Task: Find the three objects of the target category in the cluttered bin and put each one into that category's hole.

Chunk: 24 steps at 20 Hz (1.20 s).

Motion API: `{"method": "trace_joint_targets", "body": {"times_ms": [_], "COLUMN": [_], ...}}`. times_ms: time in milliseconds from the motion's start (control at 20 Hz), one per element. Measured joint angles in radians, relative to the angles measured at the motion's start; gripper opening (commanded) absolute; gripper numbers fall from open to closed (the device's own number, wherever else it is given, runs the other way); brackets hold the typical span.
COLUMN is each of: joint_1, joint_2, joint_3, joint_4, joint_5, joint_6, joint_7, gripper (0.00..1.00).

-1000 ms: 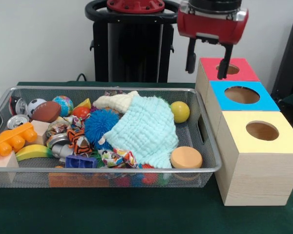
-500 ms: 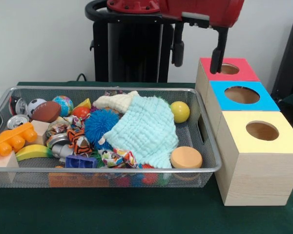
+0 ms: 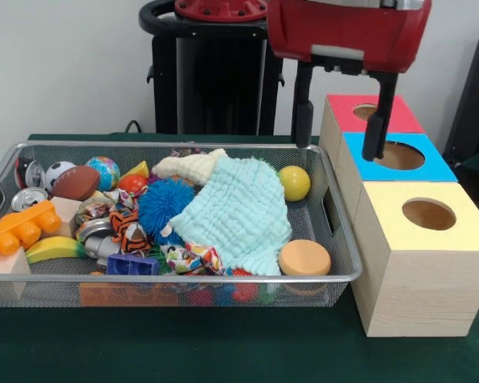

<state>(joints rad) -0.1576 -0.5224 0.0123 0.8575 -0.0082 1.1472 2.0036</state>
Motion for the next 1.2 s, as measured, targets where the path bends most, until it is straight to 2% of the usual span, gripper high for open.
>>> {"method": "trace_joint_targets", "body": {"times_ms": [500,900,1200], "joint_1": [0.027,0.027,0.016], "joint_2": [0.013,-0.056,-0.093], "joint_3": [0.0,0.0,0.0], "joint_4": [-0.019,0.061,0.101], "joint_5": [-0.008,-0.008,-0.007], "joint_6": [-0.013,-0.105,-0.122], "joint_7": [0.0,0.0,0.0], "gripper": [1.0,1.0,1.0]}}
